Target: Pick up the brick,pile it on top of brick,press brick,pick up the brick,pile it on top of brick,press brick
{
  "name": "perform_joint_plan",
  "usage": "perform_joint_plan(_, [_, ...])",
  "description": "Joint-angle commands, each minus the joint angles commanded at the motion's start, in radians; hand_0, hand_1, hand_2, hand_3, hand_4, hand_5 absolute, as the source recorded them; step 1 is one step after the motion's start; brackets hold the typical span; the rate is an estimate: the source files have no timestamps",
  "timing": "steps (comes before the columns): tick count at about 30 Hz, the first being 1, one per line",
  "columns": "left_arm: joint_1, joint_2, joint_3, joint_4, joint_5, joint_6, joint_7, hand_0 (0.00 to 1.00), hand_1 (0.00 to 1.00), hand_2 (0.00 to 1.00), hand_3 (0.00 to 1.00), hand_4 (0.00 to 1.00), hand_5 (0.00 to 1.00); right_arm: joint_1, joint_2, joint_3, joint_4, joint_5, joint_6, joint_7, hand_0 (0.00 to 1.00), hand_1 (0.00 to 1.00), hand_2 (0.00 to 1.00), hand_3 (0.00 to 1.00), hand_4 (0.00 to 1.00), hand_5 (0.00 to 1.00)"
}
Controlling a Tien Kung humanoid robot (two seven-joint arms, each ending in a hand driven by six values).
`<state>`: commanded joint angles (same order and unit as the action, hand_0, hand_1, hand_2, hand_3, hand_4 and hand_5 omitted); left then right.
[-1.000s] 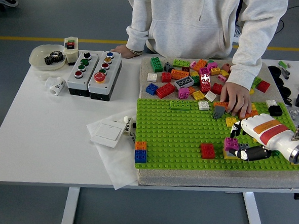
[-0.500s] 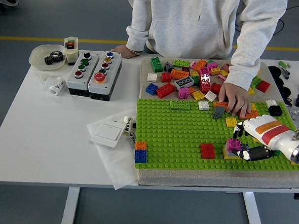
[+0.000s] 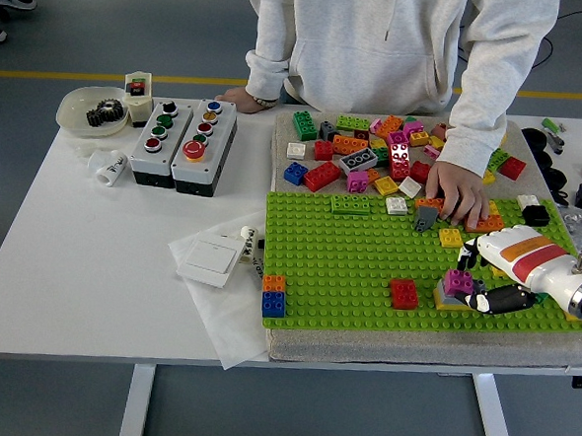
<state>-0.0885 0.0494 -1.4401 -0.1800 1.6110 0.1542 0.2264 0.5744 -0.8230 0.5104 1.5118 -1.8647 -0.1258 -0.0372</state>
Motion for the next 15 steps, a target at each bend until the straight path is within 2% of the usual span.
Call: perform_joint_plan(15, [0.0, 0.001, -0.001, 0.0, 0.001, -0.001, 0.0, 0.769, 0.797, 0.835, 0.622, 0.648, 0.675, 0.002, 0.002, 0.004, -0.005, -0.007, 0.022, 0.0, 0.526, 0.534, 0.569, 0.492, 0.775, 0.375])
